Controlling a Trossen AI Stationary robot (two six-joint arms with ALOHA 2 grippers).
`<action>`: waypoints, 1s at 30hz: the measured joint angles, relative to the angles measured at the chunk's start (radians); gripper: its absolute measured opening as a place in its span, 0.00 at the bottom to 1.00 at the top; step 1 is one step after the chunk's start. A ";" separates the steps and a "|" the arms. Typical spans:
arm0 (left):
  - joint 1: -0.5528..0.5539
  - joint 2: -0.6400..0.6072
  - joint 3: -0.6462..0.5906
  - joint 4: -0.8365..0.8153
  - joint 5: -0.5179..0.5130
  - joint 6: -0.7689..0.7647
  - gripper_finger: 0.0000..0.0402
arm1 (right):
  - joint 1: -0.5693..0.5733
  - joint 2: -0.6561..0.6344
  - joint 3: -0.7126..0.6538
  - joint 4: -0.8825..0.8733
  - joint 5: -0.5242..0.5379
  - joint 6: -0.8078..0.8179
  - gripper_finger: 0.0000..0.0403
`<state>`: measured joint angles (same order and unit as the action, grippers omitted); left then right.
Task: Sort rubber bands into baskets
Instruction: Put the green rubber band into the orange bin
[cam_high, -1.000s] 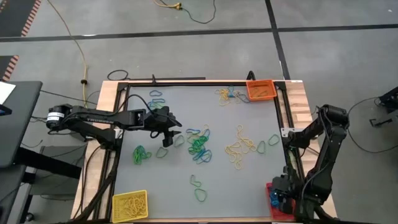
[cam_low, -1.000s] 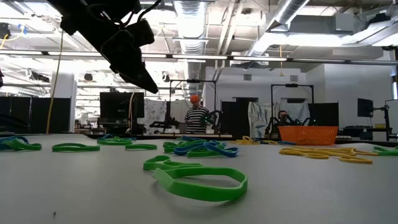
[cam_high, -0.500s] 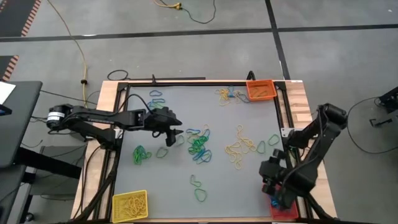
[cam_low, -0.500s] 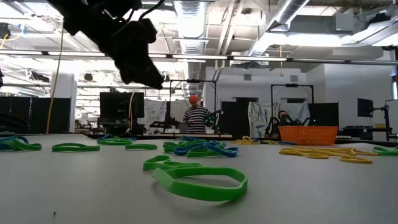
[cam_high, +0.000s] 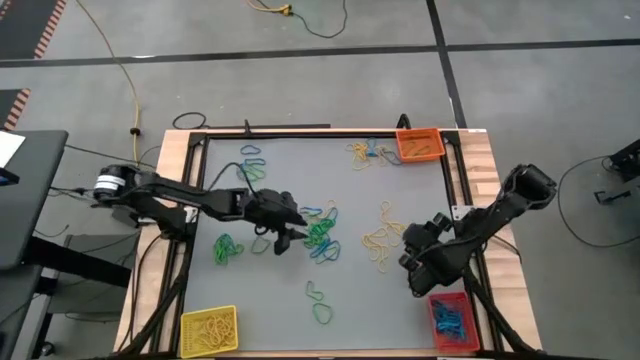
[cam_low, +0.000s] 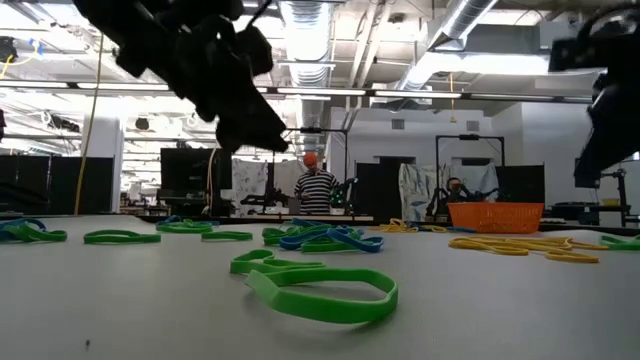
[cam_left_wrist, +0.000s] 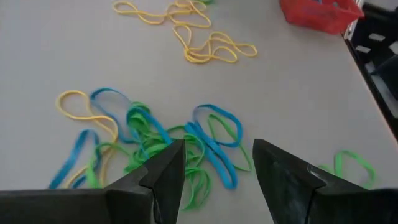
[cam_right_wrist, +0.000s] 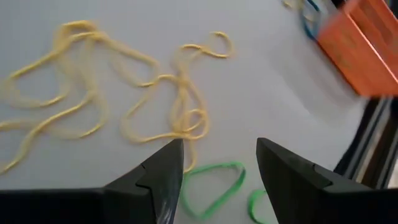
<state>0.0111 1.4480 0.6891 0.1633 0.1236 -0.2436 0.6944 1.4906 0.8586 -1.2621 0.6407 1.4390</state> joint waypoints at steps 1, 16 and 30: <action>-0.005 0.022 0.001 0.019 0.000 -0.001 0.44 | -0.011 0.000 -0.017 0.011 -0.006 0.024 0.56; -0.025 0.241 0.037 0.181 0.086 -0.027 0.44 | -0.174 -0.180 -0.272 0.295 -0.080 0.056 0.51; -0.057 0.238 0.089 0.198 0.076 0.014 0.44 | -0.212 -0.315 -0.463 0.466 -0.168 0.071 0.53</action>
<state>-0.0460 1.6863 0.7776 0.3612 0.1998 -0.2291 0.4828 1.1758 0.3955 -0.7963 0.4726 1.5104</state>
